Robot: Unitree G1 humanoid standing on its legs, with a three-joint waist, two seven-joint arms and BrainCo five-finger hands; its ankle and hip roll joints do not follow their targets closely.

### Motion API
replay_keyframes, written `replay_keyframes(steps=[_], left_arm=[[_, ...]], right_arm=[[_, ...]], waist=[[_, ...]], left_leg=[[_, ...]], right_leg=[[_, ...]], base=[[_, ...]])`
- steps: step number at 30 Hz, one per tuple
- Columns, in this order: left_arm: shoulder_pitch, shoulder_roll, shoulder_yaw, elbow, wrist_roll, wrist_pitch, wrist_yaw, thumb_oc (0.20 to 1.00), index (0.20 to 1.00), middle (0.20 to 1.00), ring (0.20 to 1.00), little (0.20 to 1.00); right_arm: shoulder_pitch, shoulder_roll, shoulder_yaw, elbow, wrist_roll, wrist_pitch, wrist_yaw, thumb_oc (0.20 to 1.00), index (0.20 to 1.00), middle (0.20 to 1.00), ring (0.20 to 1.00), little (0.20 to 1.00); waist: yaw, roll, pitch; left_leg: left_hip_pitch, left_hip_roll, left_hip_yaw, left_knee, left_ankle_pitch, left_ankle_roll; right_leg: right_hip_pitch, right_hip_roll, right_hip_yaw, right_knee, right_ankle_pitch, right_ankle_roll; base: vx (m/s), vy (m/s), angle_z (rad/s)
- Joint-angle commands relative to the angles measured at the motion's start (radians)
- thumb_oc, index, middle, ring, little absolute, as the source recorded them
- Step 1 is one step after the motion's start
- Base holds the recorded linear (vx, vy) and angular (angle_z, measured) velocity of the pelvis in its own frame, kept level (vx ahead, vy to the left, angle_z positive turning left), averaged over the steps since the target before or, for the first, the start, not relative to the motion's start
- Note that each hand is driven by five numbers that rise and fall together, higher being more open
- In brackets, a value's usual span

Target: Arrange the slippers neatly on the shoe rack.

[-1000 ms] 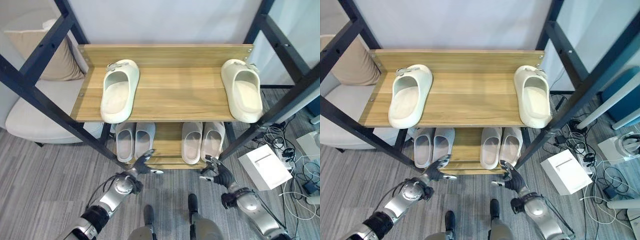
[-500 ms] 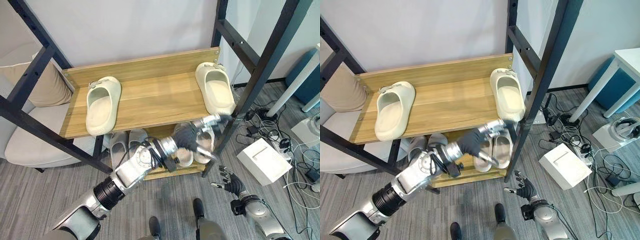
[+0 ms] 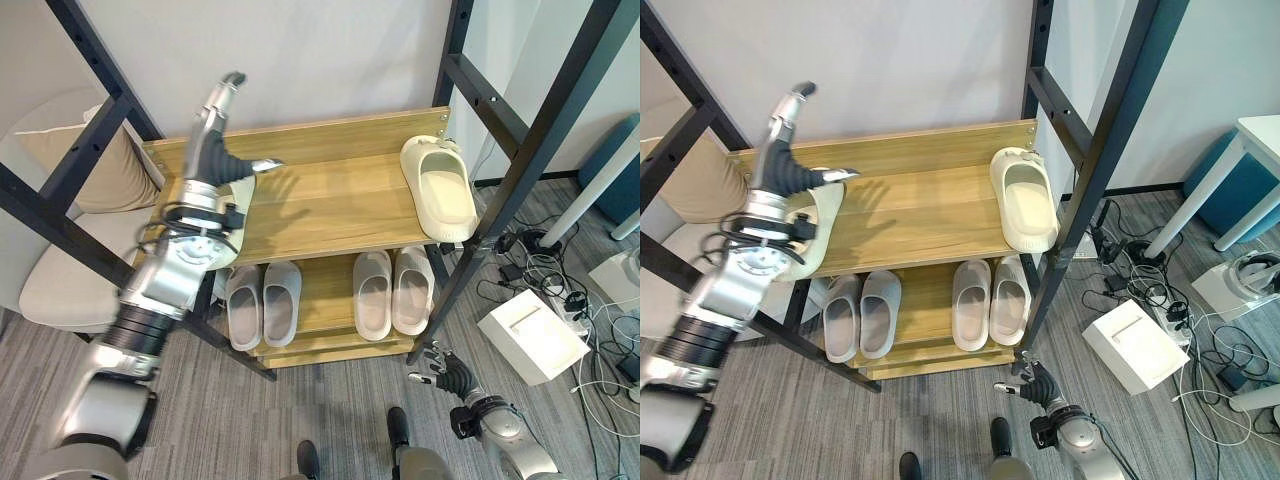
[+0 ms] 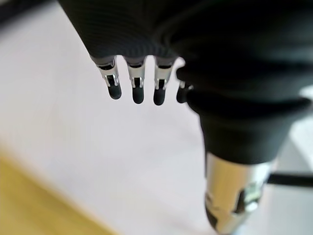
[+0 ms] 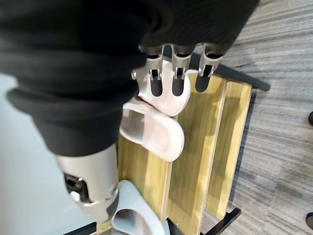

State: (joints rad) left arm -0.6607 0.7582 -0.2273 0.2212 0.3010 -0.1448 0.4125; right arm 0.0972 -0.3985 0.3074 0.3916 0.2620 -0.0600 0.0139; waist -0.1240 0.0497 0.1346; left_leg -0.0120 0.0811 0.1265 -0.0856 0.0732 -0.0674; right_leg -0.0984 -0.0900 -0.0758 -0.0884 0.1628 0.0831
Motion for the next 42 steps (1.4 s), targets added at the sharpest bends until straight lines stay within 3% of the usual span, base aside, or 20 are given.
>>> replay_keyframes(steps=[1, 8, 15, 20, 29, 30, 31, 37, 42], left_arm=[[-0.125, 0.045, -0.025, 0.046, 0.126, 0.015, 0.072, 1.000, 1.000, 1.000, 1.000, 1.000], [-0.063, 0.154, -0.003, 0.092, 0.188, 0.037, 0.063, 1.000, 1.000, 1.000, 1.000, 1.000], [-0.018, 0.199, -0.016, 0.122, 0.228, 0.049, 0.040, 1.000, 1.000, 1.000, 1.000, 1.000], [-0.083, 0.190, -0.109, 0.202, 0.290, 0.077, 0.023, 1.000, 1.000, 1.000, 1.000, 1.000], [-0.382, 0.159, -0.337, 0.591, 0.290, 0.158, 0.065, 1.000, 1.000, 1.000, 1.000, 1.000], [-0.408, 0.157, -0.355, 0.636, 0.280, 0.164, 0.065, 0.843, 0.843, 0.843, 0.843, 0.843], [-0.450, 0.150, -0.382, 0.705, 0.246, 0.166, 0.062, 0.200, 0.200, 0.200, 0.200, 0.200], [-0.488, 0.124, -0.400, 0.735, 0.201, 0.156, 0.046, 0.200, 0.200, 0.200, 0.200, 0.200], [-0.466, 0.026, -0.377, 0.439, 0.237, 0.135, 0.056, 0.200, 0.200, 0.200, 0.200, 0.200]], right_arm=[[-0.024, -0.002, 0.008, -0.039, 0.047, -0.062, 0.014, 1.000, 1.000, 1.000, 1.000, 1.000], [-0.013, -0.010, -0.005, -0.039, 0.053, -0.068, 0.017, 1.000, 1.000, 1.000, 1.000, 1.000], [-0.009, -0.015, -0.009, -0.037, 0.055, -0.073, 0.015, 1.000, 1.000, 1.000, 1.000, 1.000], [-0.017, -0.020, -0.004, -0.047, 0.082, -0.075, 0.018, 1.000, 1.000, 1.000, 1.000, 1.000], [-0.025, -0.049, 0.027, -0.077, 0.119, -0.102, 0.009, 1.000, 1.000, 1.000, 1.000, 1.000], [-0.023, -0.050, 0.031, -0.077, 0.120, -0.103, 0.006, 1.000, 1.000, 1.000, 1.000, 1.000], [-0.016, -0.050, 0.035, -0.081, 0.127, -0.104, 0.002, 1.000, 1.000, 1.000, 1.000, 1.000], [-0.006, -0.050, 0.040, -0.089, 0.137, -0.101, -0.001, 1.000, 1.000, 1.000, 1.000, 1.000], [-0.013, -0.043, 0.023, -0.089, 0.123, -0.089, -0.015, 1.000, 1.000, 1.000, 1.000, 1.000]], waist=[[0.020, -0.025, -0.003], [0.035, -0.020, 0.007], [0.040, -0.019, 0.022], [0.036, -0.023, 0.033], [-0.008, -0.037, 0.043], [-0.014, -0.037, 0.043], [-0.026, -0.039, 0.041], [-0.037, -0.037, 0.039], [-0.034, -0.032, 0.040]], left_leg=[[0.015, 0.022, 0.002, -0.002, -0.015, -0.048], [0.007, 0.021, -0.006, -0.002, -0.010, -0.049], [-0.010, 0.022, -0.012, -0.002, -0.003, -0.051], [-0.024, 0.021, -0.015, -0.002, 0.001, -0.050], [-0.046, 0.028, 0.004, -0.002, 0.008, -0.050], [-0.047, 0.029, 0.008, -0.002, 0.009, -0.051], [-0.048, 0.030, 0.017, -0.002, 0.009, -0.052], [-0.043, 0.033, 0.025, -0.002, 0.009, -0.054], [-0.034, 0.032, 0.019, -0.002, 0.002, -0.051]], right_leg=[[0.089, -0.048, 0.000, 0.001, -0.097, 0.098], [0.085, -0.048, -0.005, 0.001, -0.097, 0.097], [0.073, -0.048, -0.012, 0.001, -0.093, 0.098], [0.059, -0.048, -0.012, 0.001, -0.089, 0.100], [0.017, -0.041, 0.010, 0.001, -0.072, 0.105], [0.014, -0.040, 0.012, 0.001, -0.072, 0.105], [0.007, -0.038, 0.018, 0.001, -0.070, 0.107], [0.007, -0.036, 0.026, 0.001, -0.071, 0.107], [0.019, -0.036, 0.024, 0.001, -0.082, 0.102]], base=[[0.00, 0.000, 0.00], [0.00, 0.000, 0.00], [0.00, 0.000, 0.01], [0.00, 0.000, 0.00], [-0.01, -0.001, -0.02], [0.01, 0.000, -0.12], [0.01, 0.001, -0.20], [0.01, -0.004, -0.07], [-0.01, -0.009, 0.02]])
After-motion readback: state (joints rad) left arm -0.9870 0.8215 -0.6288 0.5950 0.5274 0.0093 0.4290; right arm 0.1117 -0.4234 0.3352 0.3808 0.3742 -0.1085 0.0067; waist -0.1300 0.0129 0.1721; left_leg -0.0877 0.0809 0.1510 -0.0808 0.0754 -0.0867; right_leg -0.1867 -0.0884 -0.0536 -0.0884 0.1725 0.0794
